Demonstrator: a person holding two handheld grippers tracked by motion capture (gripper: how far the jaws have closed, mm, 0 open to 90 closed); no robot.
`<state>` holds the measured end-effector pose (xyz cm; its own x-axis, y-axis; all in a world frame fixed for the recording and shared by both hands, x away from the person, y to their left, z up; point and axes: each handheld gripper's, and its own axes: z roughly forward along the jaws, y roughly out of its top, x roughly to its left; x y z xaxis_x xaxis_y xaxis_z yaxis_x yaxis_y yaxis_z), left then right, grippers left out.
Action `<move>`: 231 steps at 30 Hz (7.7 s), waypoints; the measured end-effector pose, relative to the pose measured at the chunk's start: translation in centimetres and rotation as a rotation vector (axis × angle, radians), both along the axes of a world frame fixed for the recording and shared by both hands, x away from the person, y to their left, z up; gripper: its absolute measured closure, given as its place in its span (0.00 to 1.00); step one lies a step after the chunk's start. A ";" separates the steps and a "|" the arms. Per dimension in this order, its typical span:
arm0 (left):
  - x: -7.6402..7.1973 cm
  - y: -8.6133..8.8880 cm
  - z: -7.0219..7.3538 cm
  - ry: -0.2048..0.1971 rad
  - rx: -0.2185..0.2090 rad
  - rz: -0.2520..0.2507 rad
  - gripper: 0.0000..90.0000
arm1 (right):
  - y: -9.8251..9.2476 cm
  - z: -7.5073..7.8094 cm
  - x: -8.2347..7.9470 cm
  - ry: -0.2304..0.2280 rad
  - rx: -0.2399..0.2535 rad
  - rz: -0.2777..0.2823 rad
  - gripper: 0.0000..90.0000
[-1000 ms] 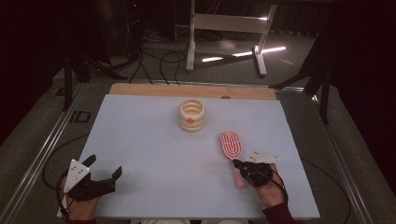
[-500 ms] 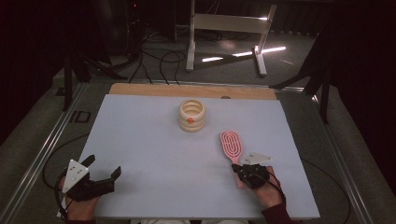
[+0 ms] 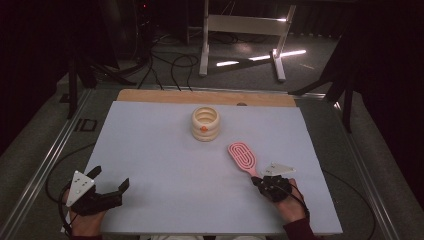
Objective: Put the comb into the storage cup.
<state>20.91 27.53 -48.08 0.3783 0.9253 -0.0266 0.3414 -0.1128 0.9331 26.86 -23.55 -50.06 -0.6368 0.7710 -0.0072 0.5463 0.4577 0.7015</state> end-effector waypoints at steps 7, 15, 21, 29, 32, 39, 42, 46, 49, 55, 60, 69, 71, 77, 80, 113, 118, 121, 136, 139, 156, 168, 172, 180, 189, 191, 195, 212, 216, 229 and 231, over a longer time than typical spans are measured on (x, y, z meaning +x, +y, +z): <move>0.0 0.0 0.0 0.000 -0.002 -0.001 0.01 | -0.7 0.1 0.1 0.006 0.004 -0.029 1.00; 0.0 -0.1 0.0 0.002 -0.003 -0.002 0.01 | -0.9 0.0 0.1 0.012 0.015 -0.021 0.98; 0.0 0.0 0.0 0.001 -0.001 -0.002 0.01 | -0.8 0.8 -0.3 -0.028 0.070 0.010 0.90; 0.0 -0.1 0.3 0.011 -0.004 -0.005 0.00 | -3.2 4.5 -1.6 -0.217 0.199 0.016 0.65; 0.0 -0.2 0.4 0.011 -0.008 -0.012 0.00 | -4.9 5.4 -2.0 -0.257 0.254 -0.033 0.55; -0.1 0.1 0.7 -0.016 -0.026 -0.010 0.01 | -7.1 5.5 -3.3 -0.336 0.255 -0.130 0.25; -0.2 0.1 0.8 -0.026 -0.022 -0.015 0.02 | -7.9 4.9 -3.5 -0.351 0.254 -0.166 0.15; -0.1 0.2 0.8 -0.032 -0.023 -0.030 0.03 | -8.1 4.7 -3.6 -0.358 0.262 -0.170 0.13; -0.1 0.3 0.7 -0.028 -0.026 -0.037 0.02 | -8.2 4.3 -3.7 -0.364 0.253 -0.174 0.11; 0.1 0.0 0.6 -0.013 -0.019 -0.057 0.00 | -8.3 3.9 -3.7 -0.372 0.257 -0.179 0.10; 0.1 0.0 0.5 -0.012 -0.019 -0.066 0.00 | -8.4 3.8 -3.5 -0.350 0.273 -0.181 0.10; 0.2 -0.1 0.4 -0.015 -0.038 -0.070 0.00 | -8.6 3.3 -3.3 -0.331 0.286 -0.188 0.11; 0.2 -0.2 0.4 -0.017 -0.037 -0.071 0.00 | -8.6 3.3 -3.3 -0.329 0.284 -0.186 0.11; 0.1 -0.2 0.5 -0.017 -0.045 -0.066 0.00 | -8.7 3.2 -3.2 -0.321 0.284 -0.180 0.13; 0.1 -0.2 0.5 -0.019 -0.044 -0.062 0.00 | -8.9 3.3 -3.1 -0.316 0.278 -0.181 0.13; 0.1 -0.6 0.2 -0.008 -0.041 -0.065 0.00 | -5.5 8.2 1.3 -0.166 0.141 -0.073 0.12; 0.1 -0.7 0.2 -0.009 -0.041 -0.064 0.00 | -4.7 8.9 1.8 -0.167 0.114 -0.061 0.11; 0.1 -0.6 0.2 -0.008 -0.039 -0.065 0.00 | -4.3 9.1 2.1 -0.160 0.093 -0.046 0.10; 0.1 -0.6 0.1 -0.007 -0.043 -0.063 0.00 | -2.5 8.2 4.4 -0.066 0.034 0.025 0.10; 0.1 -0.6 0.1 -0.007 -0.045 -0.062 0.00 | -2.2 8.0 5.0 -0.044 0.025 0.035 0.10; 0.1 -0.6 0.0 -0.002 -0.043 -0.064 0.00 | -1.3 6.0 7.0 0.062 0.001 0.062 0.10; 0.1 -0.6 0.0 -0.002 -0.042 -0.063 0.00 | -0.7 4.6 8.0 0.146 -0.041 0.087 0.10; 0.1 -0.6 0.0 -0.002 -0.041 -0.063 0.00 | -0.3 4.0 8.2 0.168 -0.065 0.107 0.10; 0.1 -0.5 0.0 -0.002 -0.042 -0.062 0.00 | 0.1 3.2 8.1 0.187 -0.089 0.124 0.10; 0.1 -0.6 0.0 0.000 -0.041 -0.063 0.00 | 0.1 1.7 7.8 0.225 -0.139 0.136 0.15; 0.1 -0.6 0.0 0.001 -0.039 -0.063 0.00 | 0.1 1.5 7.7 0.231 -0.146 0.139 0.15; 0.1 -0.6 0.0 0.002 -0.038 -0.062 0.00 | 0.1 1.0 7.8 0.250 -0.159 0.135 0.18; 0.2 -0.7 -0.1 0.007 -0.037 -0.063 0.00 | 0.3 0.2 7.7 0.302 -0.186 0.170 0.56; 0.2 -0.7 -0.1 0.007 -0.037 -0.063 0.00 | 0.3 0.2 7.6 0.302 -0.184 0.183 0.64; 0.3 -0.8 -0.2 0.011 -0.034 -0.066 0.00 | 0.7 0.3 7.6 0.319 -0.220 0.175 0.71; 0.3 -0.8 -0.2 0.011 -0.034 -0.066 0.00 | 0.9 0.3 7.7 0.314 -0.237 0.173 0.74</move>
